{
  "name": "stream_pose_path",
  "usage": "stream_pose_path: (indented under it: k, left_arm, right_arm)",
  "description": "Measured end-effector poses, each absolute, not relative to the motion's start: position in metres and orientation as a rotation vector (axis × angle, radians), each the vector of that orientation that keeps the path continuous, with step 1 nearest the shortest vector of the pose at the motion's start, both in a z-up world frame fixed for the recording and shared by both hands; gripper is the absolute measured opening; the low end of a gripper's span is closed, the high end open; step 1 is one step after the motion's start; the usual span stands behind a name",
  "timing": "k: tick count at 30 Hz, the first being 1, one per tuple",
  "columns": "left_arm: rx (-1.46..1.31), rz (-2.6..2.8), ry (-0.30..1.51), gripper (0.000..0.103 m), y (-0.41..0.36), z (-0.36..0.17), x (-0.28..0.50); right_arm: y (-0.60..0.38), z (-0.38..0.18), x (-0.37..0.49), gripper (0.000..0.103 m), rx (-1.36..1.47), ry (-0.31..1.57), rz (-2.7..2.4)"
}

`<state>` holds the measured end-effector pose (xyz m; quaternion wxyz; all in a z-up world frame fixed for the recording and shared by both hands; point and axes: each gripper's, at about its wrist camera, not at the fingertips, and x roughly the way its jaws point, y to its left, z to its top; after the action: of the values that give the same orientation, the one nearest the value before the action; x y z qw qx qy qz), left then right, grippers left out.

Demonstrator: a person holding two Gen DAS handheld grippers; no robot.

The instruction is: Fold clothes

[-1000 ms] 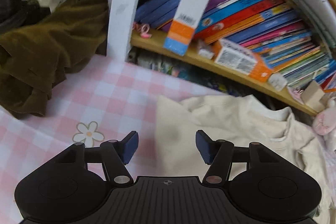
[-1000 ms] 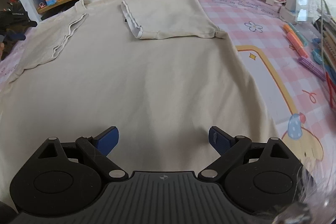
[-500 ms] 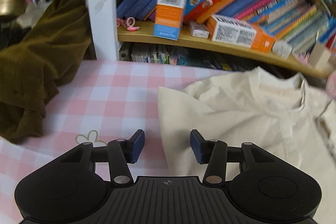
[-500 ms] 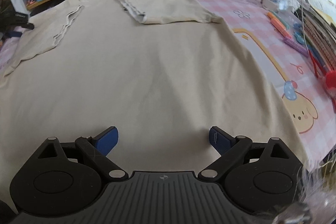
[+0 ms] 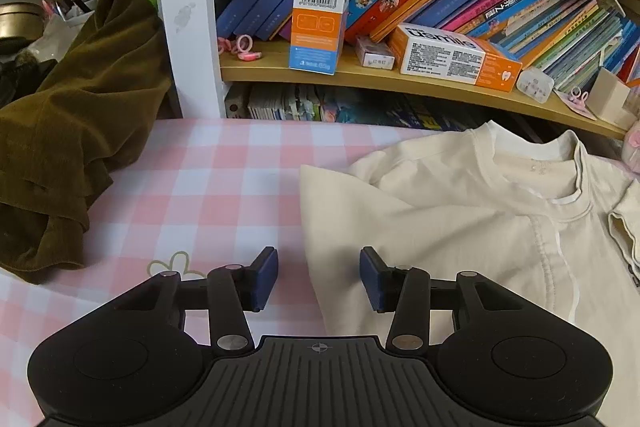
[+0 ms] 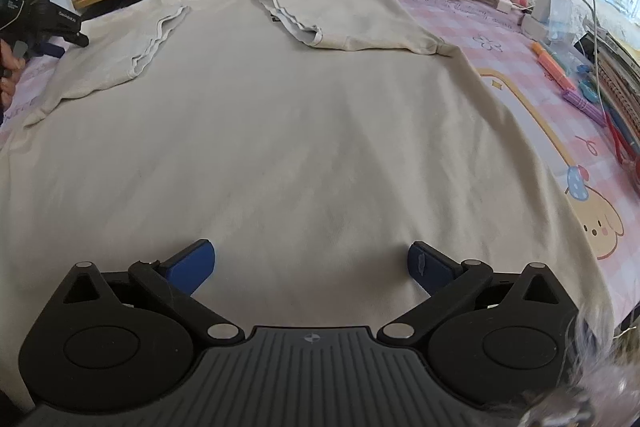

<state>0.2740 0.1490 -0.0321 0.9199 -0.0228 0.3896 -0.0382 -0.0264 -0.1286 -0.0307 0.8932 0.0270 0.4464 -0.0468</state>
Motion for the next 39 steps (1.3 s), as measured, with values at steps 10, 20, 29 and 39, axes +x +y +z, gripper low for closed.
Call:
stream_pose_path:
  k: [10,20,29,39]
  left_arm:
    - [-0.063,-0.09,0.794,0.044,0.15,-0.033,0.273]
    - [-0.278,-0.12,0.858,0.001,0.172,-0.034,0.279]
    - [-0.251,-0.097,0.831,0.001,0.18,-0.034,0.28]
    - [-0.232,-0.068,0.828,0.001,0.192,-0.035,0.281]
  right_arm:
    - [-0.127,-0.029,-0.018,0.103,0.07,0.97,-0.117]
    - [-0.124,-0.03,-0.022,0.103,0.08,0.953,-0.149]
    - [-0.123,-0.031,-0.019,0.103,0.089,0.946,-0.172]
    - [-0.12,-0.032,-0.003,0.103,0.063,0.96,-0.102]
